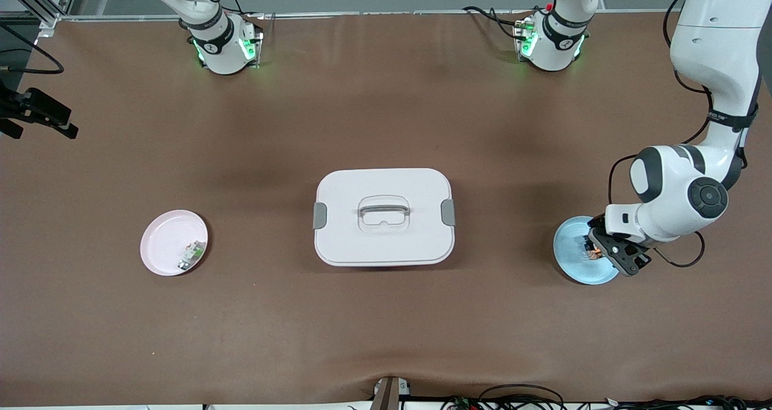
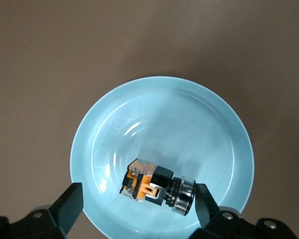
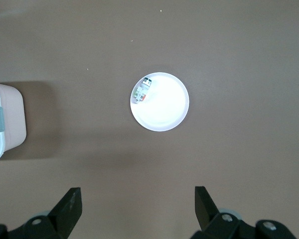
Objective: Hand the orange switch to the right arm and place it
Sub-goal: 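Close the left gripper on the orange switch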
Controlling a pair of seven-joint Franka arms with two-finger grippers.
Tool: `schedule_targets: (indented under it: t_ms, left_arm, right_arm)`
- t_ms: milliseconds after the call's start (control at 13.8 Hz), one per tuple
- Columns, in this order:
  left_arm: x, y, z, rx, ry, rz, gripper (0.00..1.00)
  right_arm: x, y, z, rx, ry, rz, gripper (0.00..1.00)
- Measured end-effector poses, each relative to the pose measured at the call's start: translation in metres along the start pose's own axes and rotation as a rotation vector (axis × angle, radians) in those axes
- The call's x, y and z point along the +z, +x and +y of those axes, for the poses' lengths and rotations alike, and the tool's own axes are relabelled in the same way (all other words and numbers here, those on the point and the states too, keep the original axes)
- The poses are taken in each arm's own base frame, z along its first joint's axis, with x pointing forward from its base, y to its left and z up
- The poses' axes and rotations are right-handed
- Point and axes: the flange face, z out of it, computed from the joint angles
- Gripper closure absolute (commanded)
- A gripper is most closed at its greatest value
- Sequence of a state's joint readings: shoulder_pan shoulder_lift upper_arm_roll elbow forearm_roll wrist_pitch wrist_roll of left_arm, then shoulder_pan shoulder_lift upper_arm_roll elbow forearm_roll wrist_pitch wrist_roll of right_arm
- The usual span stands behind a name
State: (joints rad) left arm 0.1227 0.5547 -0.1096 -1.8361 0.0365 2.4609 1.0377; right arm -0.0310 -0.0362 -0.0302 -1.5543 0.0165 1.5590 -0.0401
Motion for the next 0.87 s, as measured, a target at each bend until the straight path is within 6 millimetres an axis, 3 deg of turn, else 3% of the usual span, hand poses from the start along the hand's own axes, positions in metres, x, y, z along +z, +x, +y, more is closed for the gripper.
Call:
schedule_targets:
  t_ms: [433,867]
  left_arm:
    - [0.008,-0.002,0.003,0.142,-0.016,-0.007,0.02]
    - [0.021,-0.005,0.009,0.161,-0.055,-0.023,0.01]
  right_arm:
    - [0.0,0.0,0.0,0.001,0.0,0.0,0.0]
    - [0.0,0.0,0.001,0.002,0.0,0.0,0.0]
